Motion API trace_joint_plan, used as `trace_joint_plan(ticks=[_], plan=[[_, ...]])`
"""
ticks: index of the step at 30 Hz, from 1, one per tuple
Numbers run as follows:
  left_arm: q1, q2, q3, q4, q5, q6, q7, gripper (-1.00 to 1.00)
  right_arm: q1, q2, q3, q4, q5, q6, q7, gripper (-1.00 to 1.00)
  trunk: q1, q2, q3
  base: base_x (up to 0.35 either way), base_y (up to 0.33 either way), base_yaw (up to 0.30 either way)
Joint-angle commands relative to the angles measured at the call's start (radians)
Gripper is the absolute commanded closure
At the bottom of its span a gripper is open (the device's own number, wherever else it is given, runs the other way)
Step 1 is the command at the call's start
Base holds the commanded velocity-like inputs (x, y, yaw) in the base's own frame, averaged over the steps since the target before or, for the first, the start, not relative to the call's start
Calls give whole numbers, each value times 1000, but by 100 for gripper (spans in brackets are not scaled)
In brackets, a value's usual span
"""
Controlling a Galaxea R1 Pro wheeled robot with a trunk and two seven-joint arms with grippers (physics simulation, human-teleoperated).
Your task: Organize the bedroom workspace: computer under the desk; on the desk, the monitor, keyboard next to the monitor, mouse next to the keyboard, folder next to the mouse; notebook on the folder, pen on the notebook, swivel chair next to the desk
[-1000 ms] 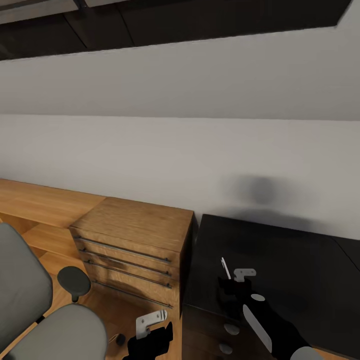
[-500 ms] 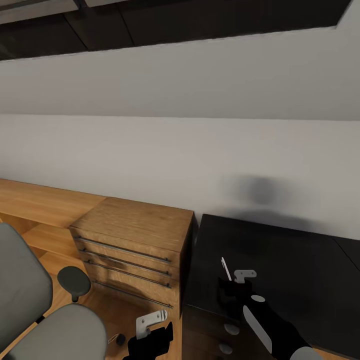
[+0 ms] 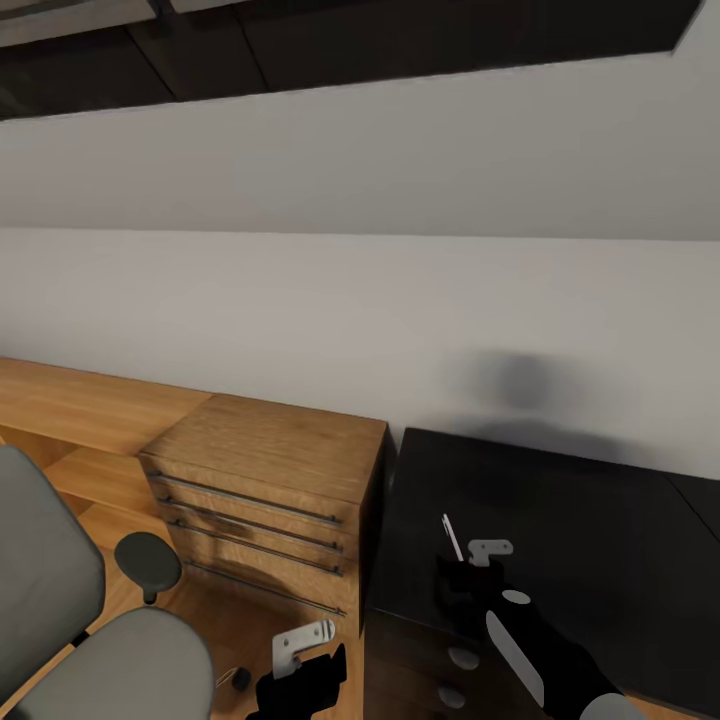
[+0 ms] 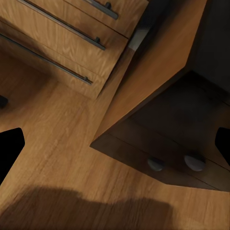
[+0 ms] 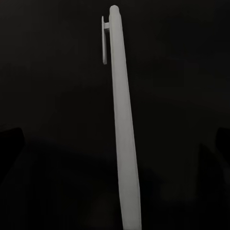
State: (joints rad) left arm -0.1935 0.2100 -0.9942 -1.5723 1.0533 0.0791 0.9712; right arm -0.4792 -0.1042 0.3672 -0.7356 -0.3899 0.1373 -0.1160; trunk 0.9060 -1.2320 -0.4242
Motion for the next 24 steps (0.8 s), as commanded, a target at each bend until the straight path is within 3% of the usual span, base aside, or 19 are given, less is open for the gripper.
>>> trace_joint_plan(ticks=[1,20,24], plan=[[-1,0,-1,-2,1,7,6,-100,-1,-2,7,-2,-9,4,-10,-100,4,-8,-4,0,0,0],[-1,0,0,-2,1,7,6,-100,-1,-2,7,-2,-9,5,-10,-100,12,-22,-11,0,0,0],[-1,0,0,-2,1,7,6,-100,-1,-2,7,-2,-9,39,-9,-100,12,-22,-11,0,0,0]])
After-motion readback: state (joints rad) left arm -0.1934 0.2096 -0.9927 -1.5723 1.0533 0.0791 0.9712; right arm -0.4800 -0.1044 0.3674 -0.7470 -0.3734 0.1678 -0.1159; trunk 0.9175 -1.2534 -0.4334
